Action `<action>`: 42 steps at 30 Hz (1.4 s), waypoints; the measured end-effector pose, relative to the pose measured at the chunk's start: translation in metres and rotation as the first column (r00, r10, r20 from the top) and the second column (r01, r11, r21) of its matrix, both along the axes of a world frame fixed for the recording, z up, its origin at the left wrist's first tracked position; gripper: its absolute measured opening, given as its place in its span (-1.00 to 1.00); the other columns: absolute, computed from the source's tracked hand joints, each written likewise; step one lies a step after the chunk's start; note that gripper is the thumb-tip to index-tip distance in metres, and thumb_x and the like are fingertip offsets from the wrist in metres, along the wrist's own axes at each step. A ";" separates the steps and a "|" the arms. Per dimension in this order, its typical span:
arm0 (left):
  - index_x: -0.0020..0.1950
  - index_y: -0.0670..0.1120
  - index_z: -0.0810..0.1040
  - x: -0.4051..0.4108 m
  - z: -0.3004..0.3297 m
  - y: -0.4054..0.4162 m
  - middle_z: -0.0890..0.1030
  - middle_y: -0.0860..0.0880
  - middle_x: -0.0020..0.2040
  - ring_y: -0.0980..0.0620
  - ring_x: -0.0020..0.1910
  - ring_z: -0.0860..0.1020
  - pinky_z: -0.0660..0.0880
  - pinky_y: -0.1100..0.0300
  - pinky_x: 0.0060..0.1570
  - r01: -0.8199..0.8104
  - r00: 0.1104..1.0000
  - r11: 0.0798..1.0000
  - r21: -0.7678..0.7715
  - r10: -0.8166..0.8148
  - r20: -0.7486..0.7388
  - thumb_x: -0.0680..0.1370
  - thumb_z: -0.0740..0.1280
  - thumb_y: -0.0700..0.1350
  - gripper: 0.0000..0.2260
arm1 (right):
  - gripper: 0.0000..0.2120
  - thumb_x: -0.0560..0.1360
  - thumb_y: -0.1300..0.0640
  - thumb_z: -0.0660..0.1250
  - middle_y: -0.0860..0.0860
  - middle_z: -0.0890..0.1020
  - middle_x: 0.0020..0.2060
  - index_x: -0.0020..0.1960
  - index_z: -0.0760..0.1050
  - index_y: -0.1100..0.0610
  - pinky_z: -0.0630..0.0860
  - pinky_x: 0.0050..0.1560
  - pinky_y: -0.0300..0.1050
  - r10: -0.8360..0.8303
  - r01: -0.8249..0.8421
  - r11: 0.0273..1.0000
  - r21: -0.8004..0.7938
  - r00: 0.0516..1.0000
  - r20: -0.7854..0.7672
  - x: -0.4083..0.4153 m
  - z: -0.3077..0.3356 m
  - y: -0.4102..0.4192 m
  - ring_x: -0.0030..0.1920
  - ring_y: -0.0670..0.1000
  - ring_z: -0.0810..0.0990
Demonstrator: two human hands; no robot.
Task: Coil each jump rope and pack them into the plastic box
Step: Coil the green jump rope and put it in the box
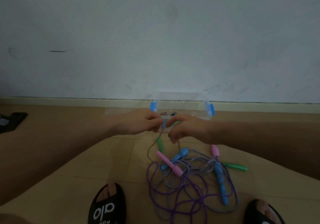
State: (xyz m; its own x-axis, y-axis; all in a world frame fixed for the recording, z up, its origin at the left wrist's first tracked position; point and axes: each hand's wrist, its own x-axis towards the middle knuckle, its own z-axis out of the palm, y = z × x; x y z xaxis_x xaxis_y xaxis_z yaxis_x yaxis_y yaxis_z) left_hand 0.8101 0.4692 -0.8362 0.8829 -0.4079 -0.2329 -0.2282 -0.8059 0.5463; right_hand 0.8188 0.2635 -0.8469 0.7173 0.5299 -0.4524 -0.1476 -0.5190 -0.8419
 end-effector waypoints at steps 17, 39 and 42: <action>-0.26 -0.02 0.50 -0.004 0.019 -0.030 0.45 0.16 -0.47 0.20 -0.50 0.37 0.31 0.38 -0.46 -0.042 0.998 0.974 -0.221 0.030 -0.056 0.66 0.18 0.07 -0.67 | -0.53 0.26 0.06 0.51 -0.02 0.42 -0.04 0.01 0.31 0.08 0.39 -0.19 -0.10 0.001 0.168 0.967 -0.194 0.754 0.657 -0.007 -0.010 0.009 -0.06 0.02 0.46; 0.39 -0.05 0.31 -0.004 -0.012 0.050 0.49 -0.01 0.27 -0.01 0.15 0.51 0.37 0.19 0.01 0.044 0.987 0.829 0.558 0.051 -0.154 0.54 0.33 0.17 -0.48 | -0.57 0.58 -0.18 0.14 0.01 0.44 -0.39 -0.26 0.39 0.14 0.34 -0.27 -0.06 0.332 -0.122 0.912 -0.391 0.779 0.531 0.005 -0.001 -0.010 -0.35 -0.03 0.40; 0.47 0.10 0.25 -0.009 -0.008 0.010 0.42 0.15 0.36 0.17 0.32 0.41 0.36 0.24 0.21 0.020 0.975 1.000 0.019 -0.015 -0.221 0.44 0.50 0.04 -0.33 | -0.60 0.63 -0.12 0.02 -0.08 0.46 -0.35 -0.26 0.41 0.03 0.32 -0.24 -0.13 0.279 -0.145 0.948 -0.284 0.810 0.516 -0.004 0.012 0.005 -0.30 -0.11 0.41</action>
